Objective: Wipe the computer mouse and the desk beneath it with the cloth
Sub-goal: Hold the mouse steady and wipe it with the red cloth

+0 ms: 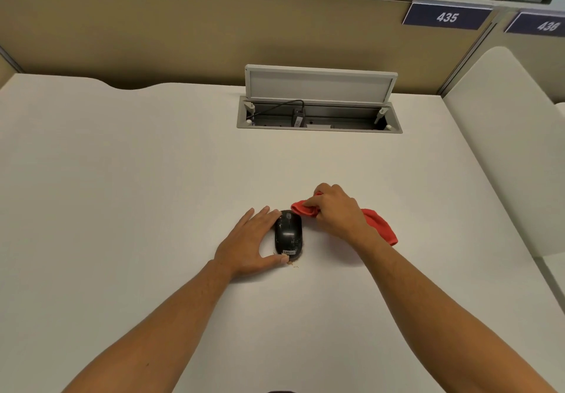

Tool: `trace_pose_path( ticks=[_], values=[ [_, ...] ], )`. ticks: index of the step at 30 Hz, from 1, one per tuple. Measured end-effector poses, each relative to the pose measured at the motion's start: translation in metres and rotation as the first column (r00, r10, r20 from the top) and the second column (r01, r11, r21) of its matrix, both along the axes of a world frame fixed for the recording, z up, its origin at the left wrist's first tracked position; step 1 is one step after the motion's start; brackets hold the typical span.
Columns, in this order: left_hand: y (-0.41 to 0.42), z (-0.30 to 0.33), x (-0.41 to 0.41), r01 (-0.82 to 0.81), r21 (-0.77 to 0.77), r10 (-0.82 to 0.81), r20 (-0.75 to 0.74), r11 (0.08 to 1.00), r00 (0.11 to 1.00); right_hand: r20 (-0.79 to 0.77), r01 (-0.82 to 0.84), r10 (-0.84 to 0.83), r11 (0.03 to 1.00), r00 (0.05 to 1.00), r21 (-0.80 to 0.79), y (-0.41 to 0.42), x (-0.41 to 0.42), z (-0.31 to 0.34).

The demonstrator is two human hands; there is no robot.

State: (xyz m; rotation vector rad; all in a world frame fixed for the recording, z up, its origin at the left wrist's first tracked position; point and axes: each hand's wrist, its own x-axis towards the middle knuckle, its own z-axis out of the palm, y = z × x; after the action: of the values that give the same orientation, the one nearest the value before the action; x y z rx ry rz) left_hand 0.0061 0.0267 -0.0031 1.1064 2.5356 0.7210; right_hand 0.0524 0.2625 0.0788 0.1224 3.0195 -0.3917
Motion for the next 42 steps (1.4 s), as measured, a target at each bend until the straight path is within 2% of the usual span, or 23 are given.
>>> trace_pose_path(
  ticks=[3, 5, 8, 12, 14, 17, 20, 25, 28, 31, 34, 37, 40, 42],
  values=[
    [0.001, 0.002, 0.000, 0.012, 0.013, -0.012, -0.010, 1.000, 1.000, -0.008, -0.036, 0.036, 0.995, 0.999, -0.089, -0.007, -0.001, 0.003],
    [0.003, 0.001, 0.000, 0.045, 0.018, -0.044, -0.032, 0.999, 0.999, 0.033, -0.101, 0.104, 0.991, 0.994, -0.087, -0.015, -0.001, 0.001],
    [0.003, 0.001, -0.001, 0.045, 0.002, -0.045, -0.013, 0.999, 0.999, 0.077, -0.134, 0.135, 0.991, 0.988, -0.021, -0.018, 0.000, -0.004],
    [0.001, -0.001, 0.000, 0.026, 0.003, -0.026, -0.007, 1.000, 1.000, 0.056, -0.031, 0.026, 0.995, 0.998, 0.095, -0.009, -0.002, -0.001],
    [0.001, 0.000, -0.001, 0.027, 0.001, -0.027, -0.015, 1.000, 1.000, 0.027, -0.024, 0.022, 0.998, 0.999, 0.060, -0.008, -0.002, 0.000],
    [0.003, 0.001, -0.001, 0.045, 0.022, -0.045, -0.023, 0.999, 0.999, 0.047, -0.117, 0.119, 0.992, 0.992, -0.043, -0.014, -0.002, 0.002],
    [0.004, 0.002, -0.001, 0.058, 0.036, -0.058, -0.019, 0.998, 0.998, 0.103, -0.178, 0.179, 0.984, 0.979, -0.019, -0.020, -0.001, -0.001],
    [0.001, -0.003, -0.001, 0.028, 0.023, -0.027, -0.019, 0.999, 0.999, 0.090, -0.092, 0.081, 0.989, 0.993, 0.116, -0.010, 0.000, -0.001],
    [0.002, -0.003, -0.002, 0.030, 0.016, -0.030, -0.019, 0.999, 0.999, 0.046, -0.044, 0.042, 0.997, 0.998, 0.060, -0.010, -0.002, 0.001],
    [0.004, 0.000, -0.002, 0.051, 0.031, -0.050, -0.020, 0.998, 0.999, 0.086, -0.113, 0.114, 0.994, 0.990, -0.013, -0.017, -0.003, 0.001],
    [0.004, 0.000, -0.002, 0.051, 0.038, -0.051, -0.020, 0.998, 0.999, 0.119, -0.153, 0.146, 0.987, 0.982, 0.054, -0.020, -0.001, -0.004],
    [0.002, -0.002, -0.001, 0.036, 0.023, -0.035, -0.039, 0.999, 0.999, 0.089, -0.089, 0.078, 0.989, 0.993, 0.119, -0.014, -0.003, -0.003],
    [0.002, -0.003, -0.001, 0.038, 0.017, -0.037, -0.041, 0.999, 0.998, 0.044, -0.028, 0.024, 0.995, 0.999, 0.097, -0.012, -0.004, -0.001],
    [0.002, -0.003, -0.001, 0.036, 0.009, -0.036, -0.036, 0.999, 0.999, 0.058, -0.048, 0.045, 0.997, 0.997, 0.059, -0.014, -0.003, -0.002]
  ],
)
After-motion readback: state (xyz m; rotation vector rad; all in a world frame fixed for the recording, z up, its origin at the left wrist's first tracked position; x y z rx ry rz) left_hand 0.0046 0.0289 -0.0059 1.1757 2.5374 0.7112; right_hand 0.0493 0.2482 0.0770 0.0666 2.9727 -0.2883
